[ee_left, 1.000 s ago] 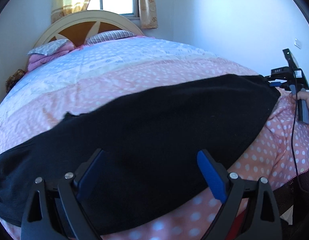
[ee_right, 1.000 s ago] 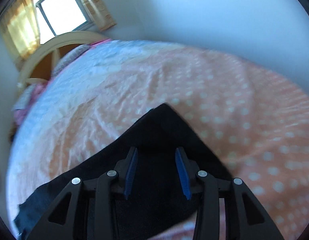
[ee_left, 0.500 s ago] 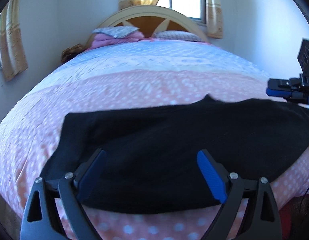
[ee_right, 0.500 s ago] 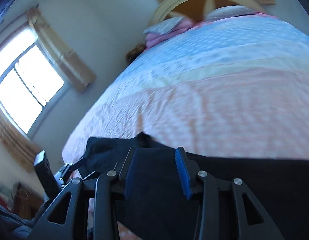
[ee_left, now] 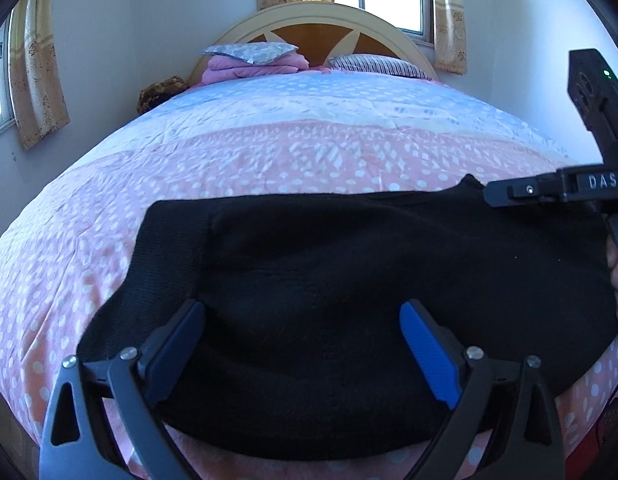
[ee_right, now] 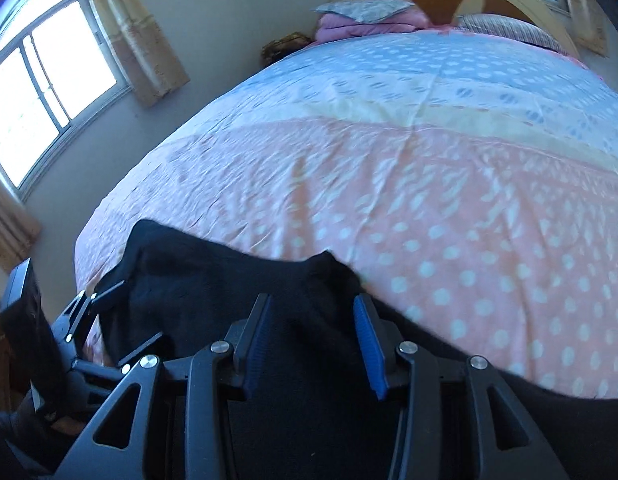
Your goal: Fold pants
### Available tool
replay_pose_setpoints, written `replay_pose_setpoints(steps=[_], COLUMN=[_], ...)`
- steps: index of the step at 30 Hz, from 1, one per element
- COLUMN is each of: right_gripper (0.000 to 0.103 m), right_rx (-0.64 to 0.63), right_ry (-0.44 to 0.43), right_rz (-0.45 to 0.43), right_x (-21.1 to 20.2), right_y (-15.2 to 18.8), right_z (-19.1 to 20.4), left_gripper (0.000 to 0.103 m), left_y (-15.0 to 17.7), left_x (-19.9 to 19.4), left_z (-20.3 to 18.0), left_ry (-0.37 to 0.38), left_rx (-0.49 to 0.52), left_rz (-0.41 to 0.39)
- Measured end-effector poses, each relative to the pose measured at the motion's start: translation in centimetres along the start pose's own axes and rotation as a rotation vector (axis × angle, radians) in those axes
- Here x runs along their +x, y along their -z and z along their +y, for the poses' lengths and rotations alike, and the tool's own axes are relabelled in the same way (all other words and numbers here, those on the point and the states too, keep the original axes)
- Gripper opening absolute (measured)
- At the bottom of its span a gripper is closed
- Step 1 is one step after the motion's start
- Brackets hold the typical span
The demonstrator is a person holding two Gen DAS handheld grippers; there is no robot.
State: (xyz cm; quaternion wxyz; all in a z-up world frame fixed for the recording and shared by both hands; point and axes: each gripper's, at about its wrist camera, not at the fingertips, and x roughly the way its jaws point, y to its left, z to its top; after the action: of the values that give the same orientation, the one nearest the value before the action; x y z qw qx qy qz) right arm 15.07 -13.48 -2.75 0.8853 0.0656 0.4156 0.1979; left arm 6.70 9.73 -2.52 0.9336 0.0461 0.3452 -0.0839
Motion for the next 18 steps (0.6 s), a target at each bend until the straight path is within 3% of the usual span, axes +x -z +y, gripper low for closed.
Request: replay_pose_setpoints(steps=[3, 7, 11, 14, 16, 18], right_gripper=[0.047, 0.048, 0.048, 0.047, 0.044, 0.042], right_rx=[0.025, -0.001, 0.023, -0.029, 0.002, 0.087], right_ry=[-0.12, -0.21, -0.198, -0.149, -0.182, -0.273], right_rz=[0.082, 0.095, 0.072, 0.121, 0.13, 0.153], right_x=[1.5, 2.0, 3.7, 5.7, 5.5, 5.2], right_y=[-0.5, -1.5, -2.8, -2.8, -3.3, -4.2], right_z=[0.0, 0.9, 0.7, 0.9, 0.0, -2.0], left_gripper=[0.101, 0.102, 0.102, 0.103, 0.103, 0.103], left_y=[0.0, 0.0, 0.0, 0.0, 0.0, 0.0], left_x=[0.0, 0.1, 0.2, 0.2, 0.3, 0.4], left_z=[0.1, 0.0, 0.1, 0.0, 0.0, 0.0], left_ry=[0.008, 0.017, 0.024, 0.026, 0.027, 0.028], left_rx=[-0.002, -0.002, -0.001, 0.001, 0.003, 0.006], left_rz=[0.002, 0.004, 0.004, 0.0, -0.003, 0.002])
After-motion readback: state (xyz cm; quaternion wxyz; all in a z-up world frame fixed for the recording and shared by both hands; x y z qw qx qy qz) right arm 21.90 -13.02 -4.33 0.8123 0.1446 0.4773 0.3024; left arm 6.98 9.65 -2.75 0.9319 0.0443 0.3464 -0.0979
